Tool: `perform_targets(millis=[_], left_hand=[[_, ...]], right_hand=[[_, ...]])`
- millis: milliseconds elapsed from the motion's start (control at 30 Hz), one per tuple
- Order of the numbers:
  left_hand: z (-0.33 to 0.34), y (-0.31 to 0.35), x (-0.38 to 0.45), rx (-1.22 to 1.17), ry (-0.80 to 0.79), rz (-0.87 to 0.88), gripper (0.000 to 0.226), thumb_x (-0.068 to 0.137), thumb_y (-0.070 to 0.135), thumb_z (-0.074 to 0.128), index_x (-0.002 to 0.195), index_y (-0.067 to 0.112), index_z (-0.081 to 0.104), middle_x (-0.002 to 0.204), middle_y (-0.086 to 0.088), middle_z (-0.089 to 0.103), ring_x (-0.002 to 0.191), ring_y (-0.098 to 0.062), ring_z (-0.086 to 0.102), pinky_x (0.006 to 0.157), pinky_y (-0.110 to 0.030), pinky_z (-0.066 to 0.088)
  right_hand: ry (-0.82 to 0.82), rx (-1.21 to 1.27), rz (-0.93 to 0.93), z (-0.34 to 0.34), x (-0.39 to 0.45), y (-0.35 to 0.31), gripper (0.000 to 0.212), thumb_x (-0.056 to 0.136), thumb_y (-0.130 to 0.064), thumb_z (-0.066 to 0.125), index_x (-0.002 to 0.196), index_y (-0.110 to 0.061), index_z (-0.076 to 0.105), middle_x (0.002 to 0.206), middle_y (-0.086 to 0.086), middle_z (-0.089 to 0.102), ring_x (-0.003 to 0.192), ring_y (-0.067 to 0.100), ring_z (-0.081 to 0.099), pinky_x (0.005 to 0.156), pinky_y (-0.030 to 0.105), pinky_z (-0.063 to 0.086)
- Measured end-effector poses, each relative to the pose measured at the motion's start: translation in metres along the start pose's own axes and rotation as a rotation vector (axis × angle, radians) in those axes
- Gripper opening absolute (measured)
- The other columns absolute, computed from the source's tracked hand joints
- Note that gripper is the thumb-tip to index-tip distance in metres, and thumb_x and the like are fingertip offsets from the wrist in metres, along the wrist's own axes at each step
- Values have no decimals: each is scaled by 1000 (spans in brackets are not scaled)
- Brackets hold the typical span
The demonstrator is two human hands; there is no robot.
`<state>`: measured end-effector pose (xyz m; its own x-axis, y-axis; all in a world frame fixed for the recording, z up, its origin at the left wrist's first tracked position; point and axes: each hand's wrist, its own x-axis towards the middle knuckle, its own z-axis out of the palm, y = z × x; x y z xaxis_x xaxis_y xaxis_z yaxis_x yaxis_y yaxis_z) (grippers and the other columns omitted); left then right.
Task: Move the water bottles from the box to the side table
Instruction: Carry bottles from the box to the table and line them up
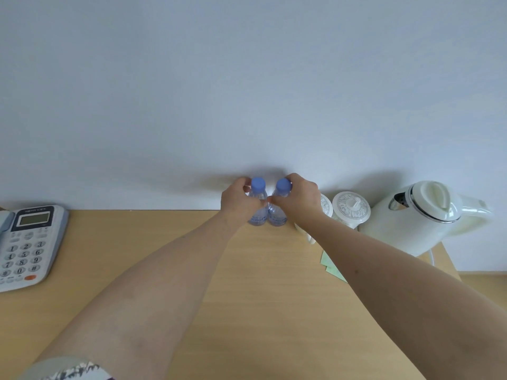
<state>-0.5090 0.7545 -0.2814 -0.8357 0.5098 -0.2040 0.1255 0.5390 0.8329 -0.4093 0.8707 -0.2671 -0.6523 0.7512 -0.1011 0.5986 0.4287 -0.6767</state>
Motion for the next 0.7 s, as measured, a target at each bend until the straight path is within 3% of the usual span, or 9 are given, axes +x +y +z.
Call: perform_targets(millis=[133, 400, 700], left_hand=[[-17, 27, -2, 53, -34, 55, 52, 77, 12, 82, 126, 18, 65, 119, 0, 64, 110, -18, 61, 96, -31, 50], [-36, 102, -10, 249, -93, 326, 41, 83, 22, 80, 122, 27, 67, 116, 4, 67, 105, -17, 63, 94, -30, 50], [40, 177, -62, 561, -312, 695, 50, 88, 43, 69, 135, 28, 59, 132, 0, 60, 123, -22, 56, 101, -37, 48]], right_hand=[[-26, -91, -20, -24, -4, -10, 53, 79, -34, 80, 126, -17, 61, 112, 4, 66, 107, 26, 61, 79, 31, 45], [36, -252, -57, -87, -18, -31, 69, 82, -33, 78, 143, -20, 49, 132, 8, 54, 124, 26, 51, 96, 35, 46], [231, -404, 197, -175, -91, 24, 70, 83, -38, 76, 145, -26, 44, 136, 7, 47, 128, 29, 42, 97, 41, 38]])
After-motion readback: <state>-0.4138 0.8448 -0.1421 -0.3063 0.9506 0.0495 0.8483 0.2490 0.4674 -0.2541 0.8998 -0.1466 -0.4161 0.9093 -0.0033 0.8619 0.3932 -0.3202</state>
